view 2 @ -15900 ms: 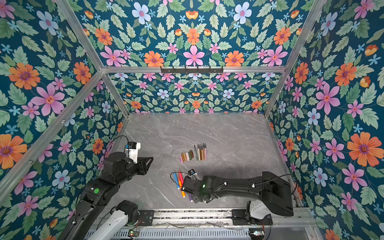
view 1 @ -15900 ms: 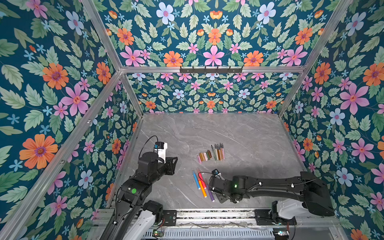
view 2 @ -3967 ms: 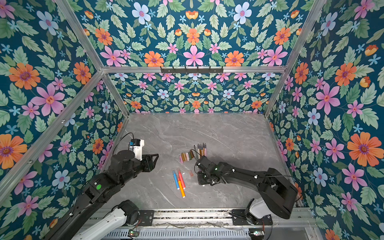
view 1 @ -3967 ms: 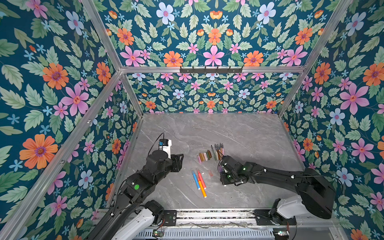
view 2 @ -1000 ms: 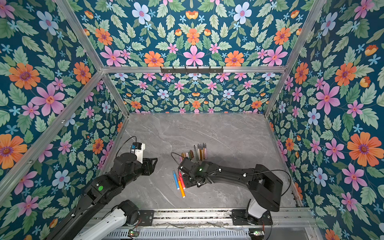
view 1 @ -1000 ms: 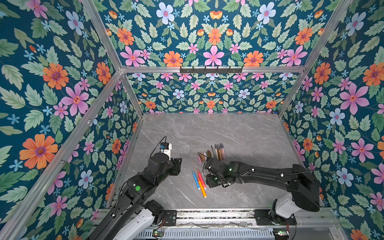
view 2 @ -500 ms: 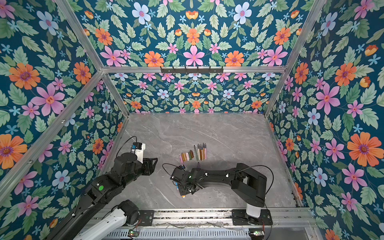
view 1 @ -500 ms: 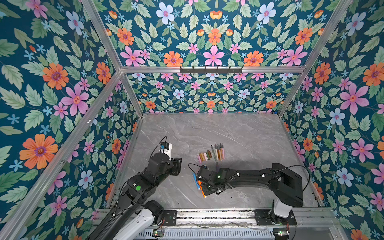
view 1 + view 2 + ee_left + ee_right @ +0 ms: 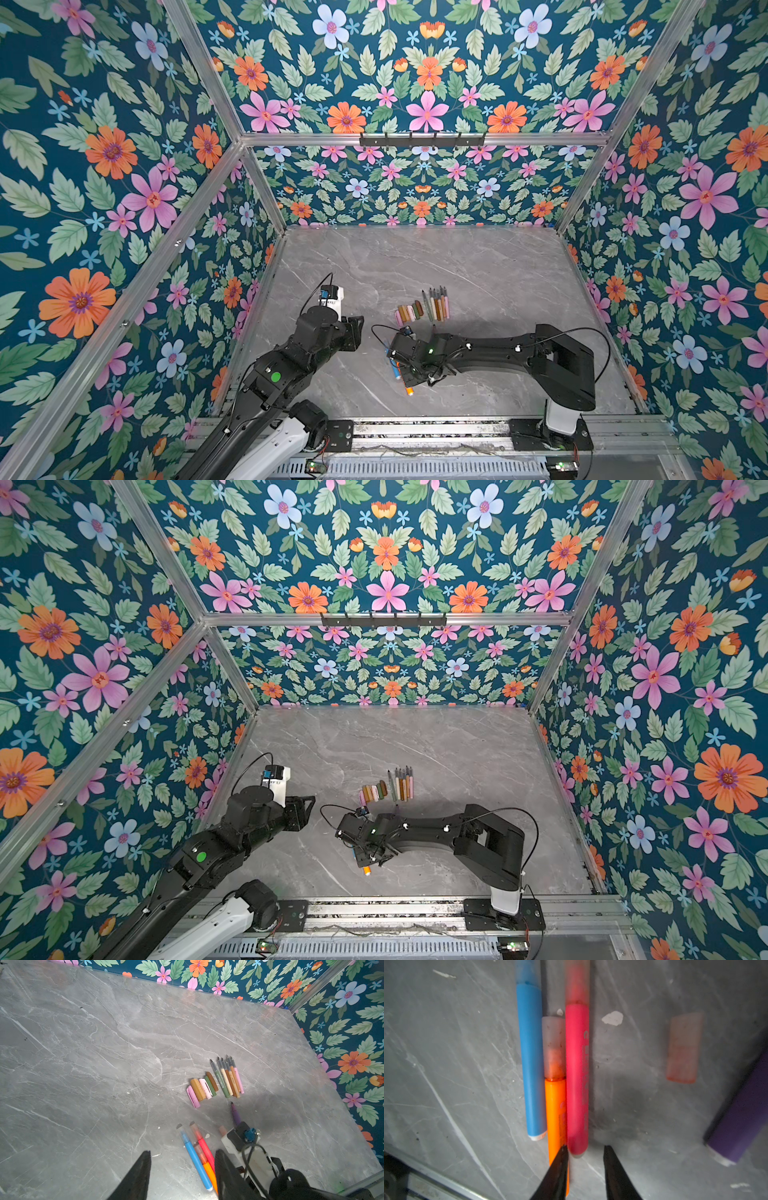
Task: Open the pen caps
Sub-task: 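Move the right gripper over the pink highlighter and close on its body, then raise the pink highlighter upright with the right gripper while the left gripper approaches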
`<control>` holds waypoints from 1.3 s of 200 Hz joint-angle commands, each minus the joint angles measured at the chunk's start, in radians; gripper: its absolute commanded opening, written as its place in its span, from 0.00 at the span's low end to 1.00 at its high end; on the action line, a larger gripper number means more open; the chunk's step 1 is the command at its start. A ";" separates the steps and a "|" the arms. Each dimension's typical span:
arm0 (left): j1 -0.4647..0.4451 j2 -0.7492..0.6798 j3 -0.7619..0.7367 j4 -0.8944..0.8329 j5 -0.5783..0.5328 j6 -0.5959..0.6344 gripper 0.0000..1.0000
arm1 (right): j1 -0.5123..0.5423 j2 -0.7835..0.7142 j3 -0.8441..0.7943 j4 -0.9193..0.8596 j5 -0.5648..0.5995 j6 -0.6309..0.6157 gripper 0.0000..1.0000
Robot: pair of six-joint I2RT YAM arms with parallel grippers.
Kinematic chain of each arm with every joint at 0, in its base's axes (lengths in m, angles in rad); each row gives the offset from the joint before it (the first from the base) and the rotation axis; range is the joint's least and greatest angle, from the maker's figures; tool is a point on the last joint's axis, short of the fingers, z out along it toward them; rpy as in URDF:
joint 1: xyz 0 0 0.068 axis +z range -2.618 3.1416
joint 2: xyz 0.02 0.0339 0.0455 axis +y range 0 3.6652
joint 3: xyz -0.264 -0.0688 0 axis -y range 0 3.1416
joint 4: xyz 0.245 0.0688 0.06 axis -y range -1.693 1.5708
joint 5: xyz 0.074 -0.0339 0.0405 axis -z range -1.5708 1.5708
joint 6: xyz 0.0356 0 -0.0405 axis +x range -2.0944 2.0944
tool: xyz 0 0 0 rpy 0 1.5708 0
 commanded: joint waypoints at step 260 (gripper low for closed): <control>0.001 0.004 0.000 0.021 -0.005 0.010 0.52 | -0.055 0.091 0.095 -0.066 -0.007 -0.057 0.13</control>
